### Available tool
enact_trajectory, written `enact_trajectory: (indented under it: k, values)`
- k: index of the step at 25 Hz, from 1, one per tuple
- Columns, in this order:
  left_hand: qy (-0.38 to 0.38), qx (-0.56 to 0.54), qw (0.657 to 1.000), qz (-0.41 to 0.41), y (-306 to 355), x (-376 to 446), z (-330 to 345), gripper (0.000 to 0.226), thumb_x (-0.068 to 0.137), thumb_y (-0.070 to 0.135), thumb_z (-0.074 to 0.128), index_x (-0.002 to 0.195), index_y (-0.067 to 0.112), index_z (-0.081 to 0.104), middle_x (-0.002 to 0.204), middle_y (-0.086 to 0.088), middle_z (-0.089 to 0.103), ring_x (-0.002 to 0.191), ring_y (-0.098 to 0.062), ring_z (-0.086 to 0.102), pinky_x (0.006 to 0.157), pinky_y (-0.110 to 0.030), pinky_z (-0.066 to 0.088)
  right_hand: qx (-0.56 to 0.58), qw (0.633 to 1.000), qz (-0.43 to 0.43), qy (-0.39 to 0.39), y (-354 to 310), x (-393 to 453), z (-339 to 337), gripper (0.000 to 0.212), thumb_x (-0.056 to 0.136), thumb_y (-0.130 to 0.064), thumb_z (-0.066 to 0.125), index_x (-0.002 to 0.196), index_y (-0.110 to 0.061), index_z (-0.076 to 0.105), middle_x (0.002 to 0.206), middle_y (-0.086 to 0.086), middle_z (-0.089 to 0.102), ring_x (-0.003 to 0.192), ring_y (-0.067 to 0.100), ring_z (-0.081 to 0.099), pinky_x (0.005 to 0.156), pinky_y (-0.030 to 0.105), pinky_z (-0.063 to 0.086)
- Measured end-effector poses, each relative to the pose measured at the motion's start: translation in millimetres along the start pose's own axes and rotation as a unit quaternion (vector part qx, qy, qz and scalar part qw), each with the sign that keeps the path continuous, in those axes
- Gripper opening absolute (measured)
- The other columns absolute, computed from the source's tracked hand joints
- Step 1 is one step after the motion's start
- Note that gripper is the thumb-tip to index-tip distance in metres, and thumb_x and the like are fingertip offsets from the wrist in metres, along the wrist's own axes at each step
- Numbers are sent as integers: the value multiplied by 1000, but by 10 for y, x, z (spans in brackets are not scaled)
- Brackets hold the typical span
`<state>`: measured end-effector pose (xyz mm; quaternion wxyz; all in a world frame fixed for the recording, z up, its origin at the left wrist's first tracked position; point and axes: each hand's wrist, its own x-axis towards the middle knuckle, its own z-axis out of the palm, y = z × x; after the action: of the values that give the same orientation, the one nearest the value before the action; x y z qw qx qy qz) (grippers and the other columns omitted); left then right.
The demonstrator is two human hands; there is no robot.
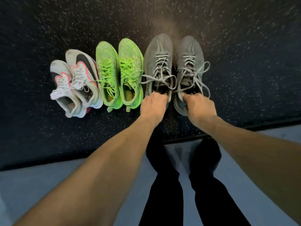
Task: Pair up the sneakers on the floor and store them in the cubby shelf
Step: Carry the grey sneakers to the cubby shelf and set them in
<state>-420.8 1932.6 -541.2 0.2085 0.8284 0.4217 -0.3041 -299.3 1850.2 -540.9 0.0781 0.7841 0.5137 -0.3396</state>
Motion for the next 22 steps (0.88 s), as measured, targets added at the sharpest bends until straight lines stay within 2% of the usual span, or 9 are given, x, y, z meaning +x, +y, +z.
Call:
enact_trajectory:
  k: [6,15,22]
  values:
    - [32,1,999,15,247,-851,-964,18,97,22,55,110,18,67,102,-13,63,94,-34,64,77,-39,49,25,999,-11,31,-274,-826,-1059,24,90,-12,54,113,-16,56,103,12,64,95,34,62,65,34,39]
    - [59,-3,998,32,627,-2644,-2766,18,96,24,55,109,20,67,103,-13,62,94,-34,65,76,-38,49,49,997,-29,60,-702,-2600,-3009,21,92,-20,53,110,-10,58,103,16,62,98,37,58,67,38,39]
    - [98,16,994,51,899,-3930,-3642,21,96,17,54,111,17,68,103,-13,65,99,-32,63,79,-39,49,33,993,-30,106,-931,-3750,-3793,18,90,-15,55,108,-11,60,102,17,61,92,38,62,69,39,46]
